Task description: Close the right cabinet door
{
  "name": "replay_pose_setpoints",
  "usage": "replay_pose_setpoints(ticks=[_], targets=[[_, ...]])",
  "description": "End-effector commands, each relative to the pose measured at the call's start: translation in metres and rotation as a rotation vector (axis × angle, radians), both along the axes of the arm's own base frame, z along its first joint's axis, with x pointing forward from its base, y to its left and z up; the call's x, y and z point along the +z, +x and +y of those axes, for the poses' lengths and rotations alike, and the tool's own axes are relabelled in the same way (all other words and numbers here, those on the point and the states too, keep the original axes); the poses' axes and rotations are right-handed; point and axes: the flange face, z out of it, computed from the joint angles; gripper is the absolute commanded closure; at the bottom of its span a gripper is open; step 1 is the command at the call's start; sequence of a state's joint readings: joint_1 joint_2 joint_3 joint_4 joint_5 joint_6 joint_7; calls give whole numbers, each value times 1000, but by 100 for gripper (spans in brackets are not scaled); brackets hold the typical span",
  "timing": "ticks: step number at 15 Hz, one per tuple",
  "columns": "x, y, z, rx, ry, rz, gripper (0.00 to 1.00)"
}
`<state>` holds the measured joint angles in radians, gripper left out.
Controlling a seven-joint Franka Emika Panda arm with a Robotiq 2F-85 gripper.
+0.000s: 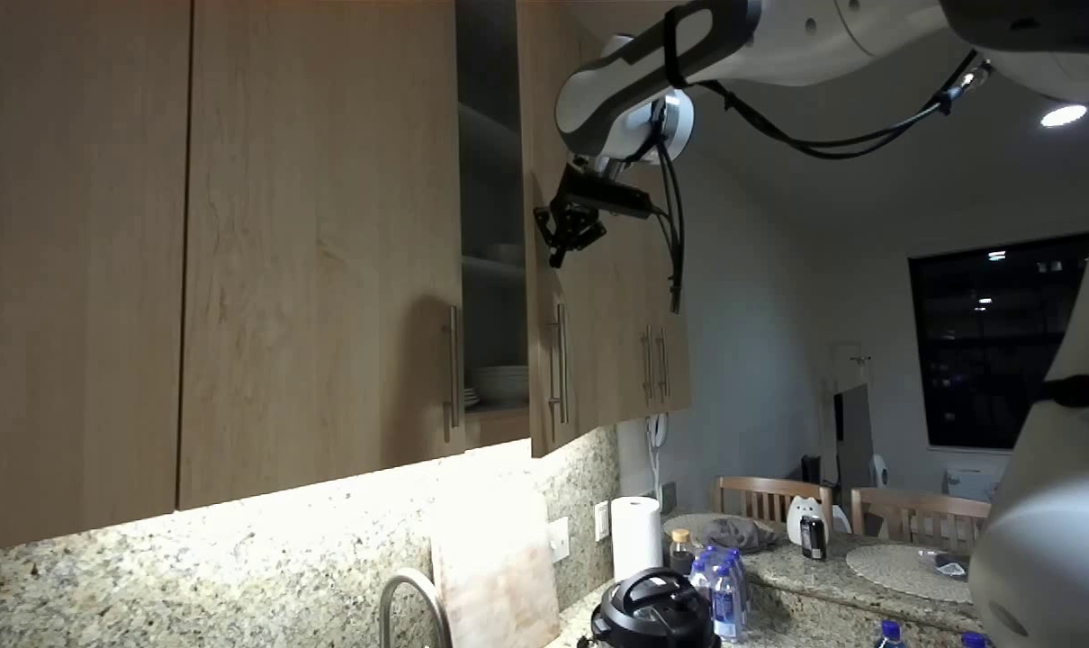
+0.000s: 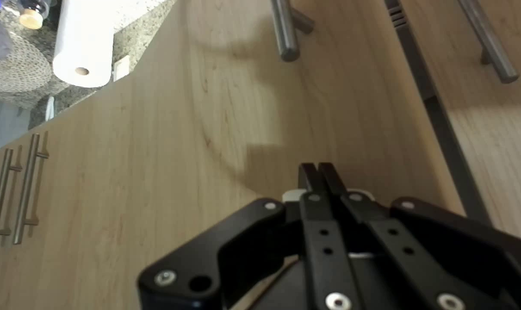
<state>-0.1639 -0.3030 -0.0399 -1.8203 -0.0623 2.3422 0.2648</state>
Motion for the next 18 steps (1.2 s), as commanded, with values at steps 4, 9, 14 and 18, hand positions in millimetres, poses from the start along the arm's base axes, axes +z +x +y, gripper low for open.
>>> replay_pose_setpoints(ticks=[4, 9, 14, 18], targets=[[2, 21, 19, 101, 19, 9, 94], [4, 34, 30, 133, 21, 5, 93], [7, 52, 36, 143, 7, 3, 94], [7, 70, 41, 146, -4, 12, 94]])
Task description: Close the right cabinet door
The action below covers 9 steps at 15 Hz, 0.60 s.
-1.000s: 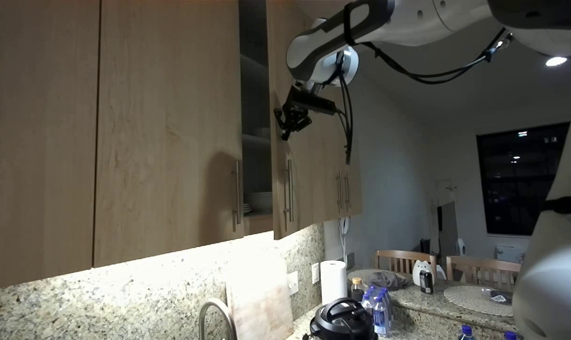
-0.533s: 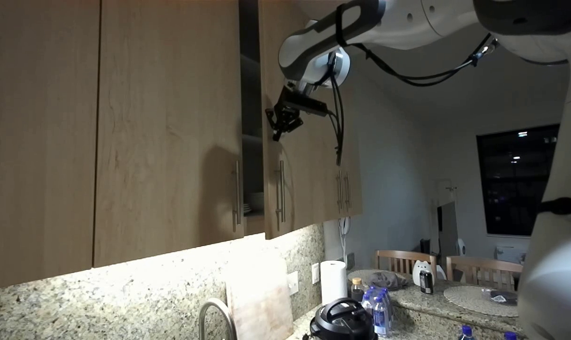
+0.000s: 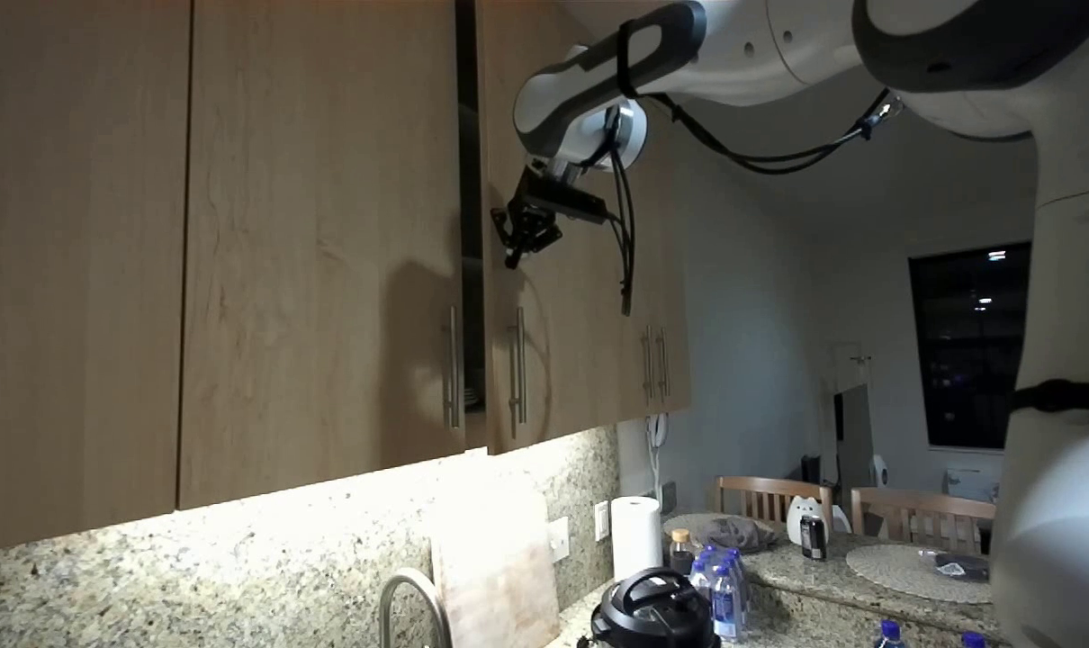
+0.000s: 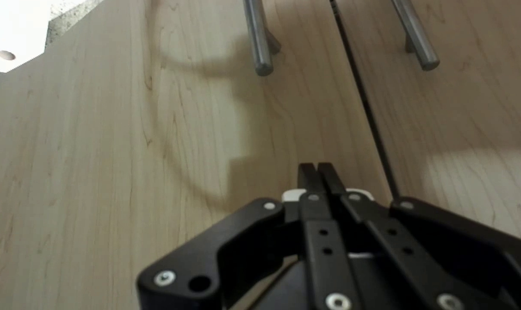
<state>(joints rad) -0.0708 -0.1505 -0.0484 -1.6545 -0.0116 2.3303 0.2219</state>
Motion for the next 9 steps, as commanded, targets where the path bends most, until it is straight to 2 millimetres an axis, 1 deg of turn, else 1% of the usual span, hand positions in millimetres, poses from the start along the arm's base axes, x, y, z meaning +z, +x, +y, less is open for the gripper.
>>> replay_pose_setpoints(ticks=[1, 5, 9], targets=[[4, 19, 5, 33, -21, 17, 94], [5, 37, 13, 29, -31, 23, 93], [6, 52, 18, 30, -39, 30, 93]])
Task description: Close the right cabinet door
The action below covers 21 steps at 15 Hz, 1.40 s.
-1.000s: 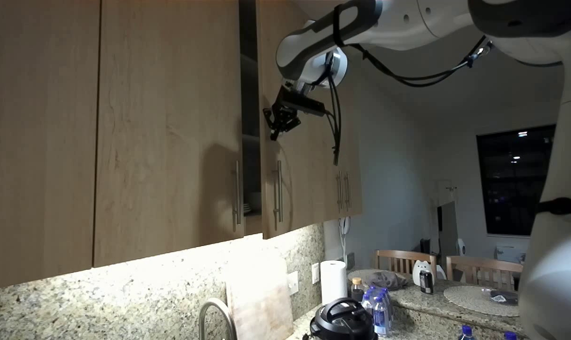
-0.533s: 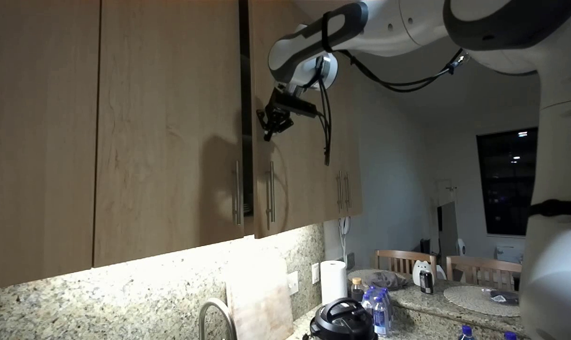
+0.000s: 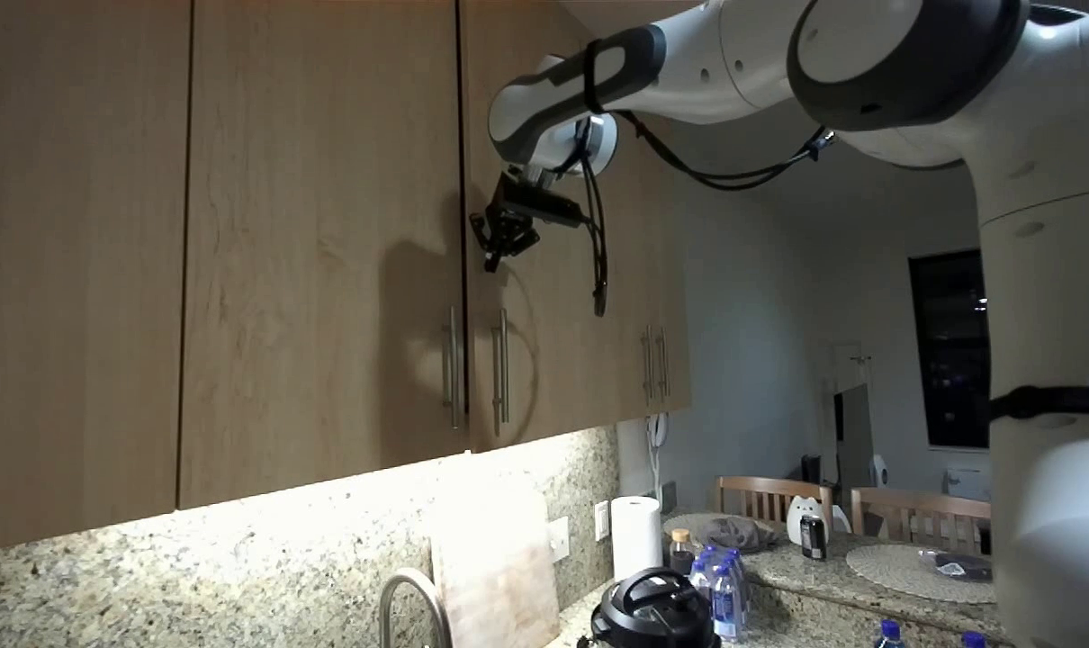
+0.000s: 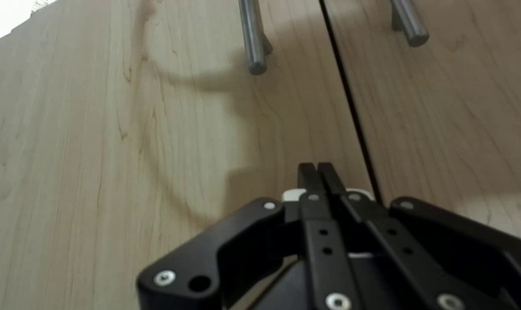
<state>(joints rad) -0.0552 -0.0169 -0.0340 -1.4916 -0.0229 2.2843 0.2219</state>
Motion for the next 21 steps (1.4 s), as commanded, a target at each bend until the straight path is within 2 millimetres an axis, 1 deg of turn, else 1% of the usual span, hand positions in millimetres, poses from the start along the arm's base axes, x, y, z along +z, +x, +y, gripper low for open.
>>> replay_pose_setpoints(ticks=[1, 6, 8, 10, 12, 16, 17, 18, 21], targets=[[5, 13, 3, 3, -25, 13, 94], [5, 24, 5, 7, -25, 13, 93], [5, 22, 4, 4, -26, 19, 94], [1, 10, 6, 28, -19, 61, 94], [-8, -7, 7, 55, -17, 126, 93], [-28, -51, -2, 64, -27, 242, 94], [-39, -64, -6, 63, -23, 283, 94], [-46, -73, -9, 59, -23, 311, 94], [-79, -101, -20, 43, -3, 386, 94]])
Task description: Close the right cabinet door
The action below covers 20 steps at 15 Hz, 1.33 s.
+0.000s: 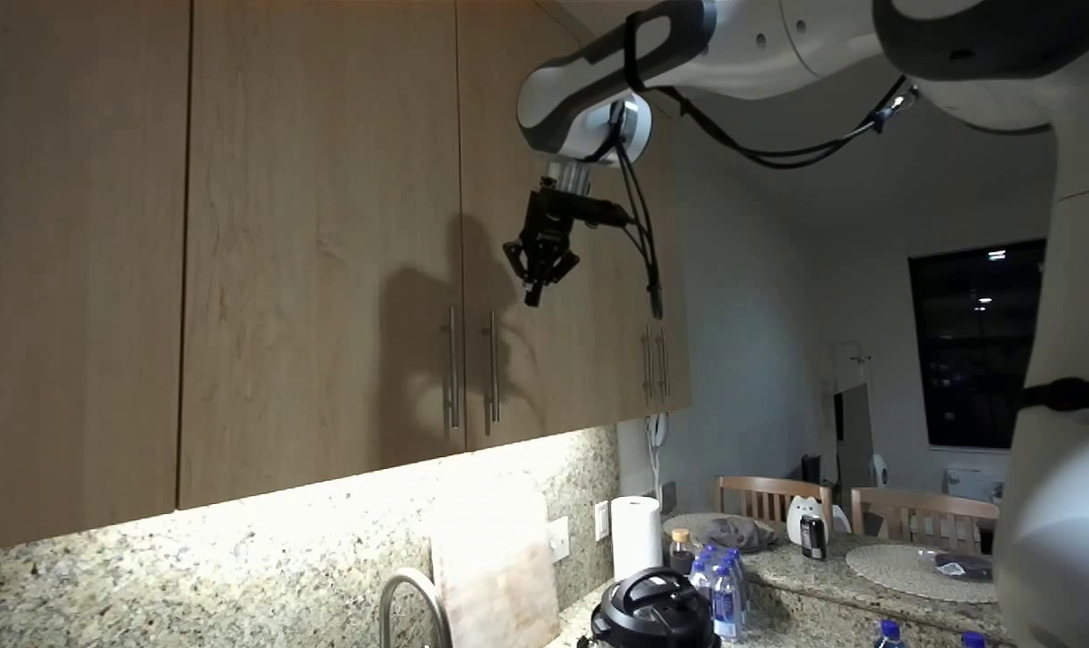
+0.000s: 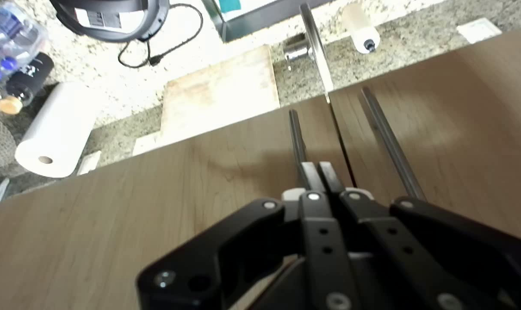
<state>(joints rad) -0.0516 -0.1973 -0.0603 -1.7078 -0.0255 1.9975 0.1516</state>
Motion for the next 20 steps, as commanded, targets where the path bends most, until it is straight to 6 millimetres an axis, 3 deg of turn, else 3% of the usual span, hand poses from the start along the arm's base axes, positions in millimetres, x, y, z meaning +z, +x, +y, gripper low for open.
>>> replay_pose_setpoints(ticks=[1, 5, 8, 16, 20], targets=[[-42, -43, -12, 9, 1, 76, 94], [-92, -76, -19, -15, -12, 175, 94], [-114, -100, -27, 20, -59, 254, 94], [-113, -168, -43, 259, -260, 345, 94], [-123, -190, -54, 331, -277, 352, 94]])
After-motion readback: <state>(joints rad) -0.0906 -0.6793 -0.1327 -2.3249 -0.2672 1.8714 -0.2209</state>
